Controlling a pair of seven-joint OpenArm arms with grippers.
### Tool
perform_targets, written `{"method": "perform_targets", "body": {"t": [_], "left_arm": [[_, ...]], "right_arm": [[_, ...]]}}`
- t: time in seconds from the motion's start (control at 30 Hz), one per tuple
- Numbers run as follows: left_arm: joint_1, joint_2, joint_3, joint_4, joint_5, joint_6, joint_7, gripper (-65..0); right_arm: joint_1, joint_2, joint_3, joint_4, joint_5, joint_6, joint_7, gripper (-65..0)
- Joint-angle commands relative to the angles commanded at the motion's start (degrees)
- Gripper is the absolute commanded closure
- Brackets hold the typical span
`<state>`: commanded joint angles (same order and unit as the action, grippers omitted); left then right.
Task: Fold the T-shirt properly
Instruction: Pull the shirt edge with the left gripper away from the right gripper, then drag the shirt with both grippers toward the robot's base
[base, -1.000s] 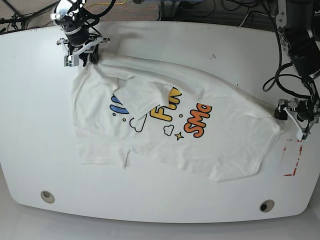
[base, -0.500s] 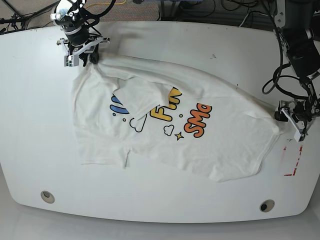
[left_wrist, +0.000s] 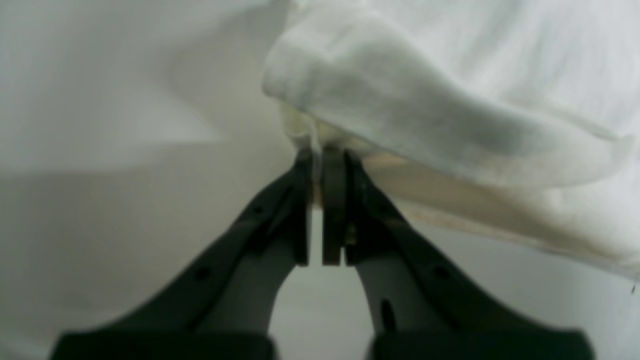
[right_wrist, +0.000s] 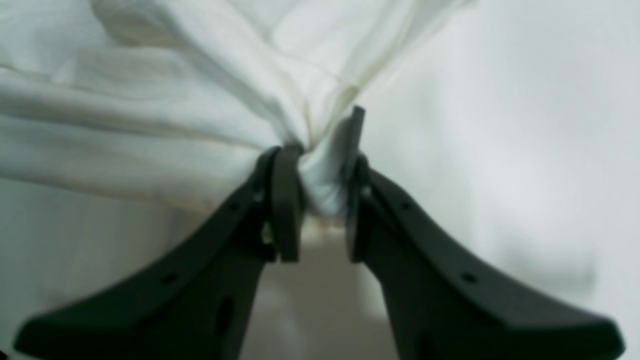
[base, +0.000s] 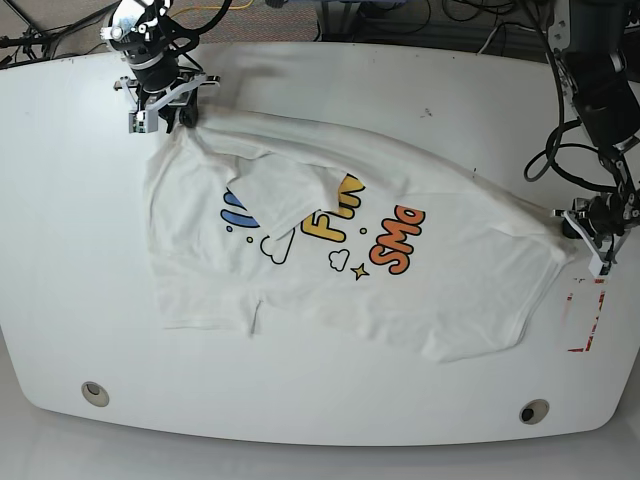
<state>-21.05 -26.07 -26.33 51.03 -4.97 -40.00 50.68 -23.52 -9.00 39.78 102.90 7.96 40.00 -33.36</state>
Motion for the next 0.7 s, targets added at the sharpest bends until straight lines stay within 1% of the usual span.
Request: {"method": "perform_targets", "body": {"t": [0.13,0.23,0.37,0.43,0.47,0.5,0.7], "left_arm": [[4.4,-0.1,-5.7,0.4,0.0,0.0,2.1,0.0],[8.1,-0.1,-8.8,4.0,0.1,0.0,2.7,0.0],[15.0,0.3,-10.6,12.0,0.0,0.0,5.7,0.0],[18.8,0.7,-12.3,17.8,0.0,0.0,8.4,0.0],[20.1,1.1,-12.9,19.5,0.0,0.0,9.1,0.0],[22.7,2.4,-14.2,23.1,0.0,0.0,10.5,0.0],[33.4,6.5,-18.1,37.6,0.0,0.0,14.4,0.0]], "right_arm": [[-0.5,0.0,0.2,1.2,-0.1,0.0,-0.1,-12.2],[-2.0,0.0,0.1,1.9,0.0,0.0,-0.1,-12.2],[-2.9,0.0,0.2,3.3,-0.3,0.0,-0.2,-12.2],[-4.0,0.1,0.2,3.3,-0.3,0.0,-0.2,-12.2],[-4.3,0.1,0.1,3.3,-0.3,0.0,-0.2,-12.2],[-4.7,0.3,0.1,3.8,-0.3,0.0,-0.2,-12.2],[-6.9,1.7,0.1,4.2,-0.3,0.0,-0.2,-12.2]]}}
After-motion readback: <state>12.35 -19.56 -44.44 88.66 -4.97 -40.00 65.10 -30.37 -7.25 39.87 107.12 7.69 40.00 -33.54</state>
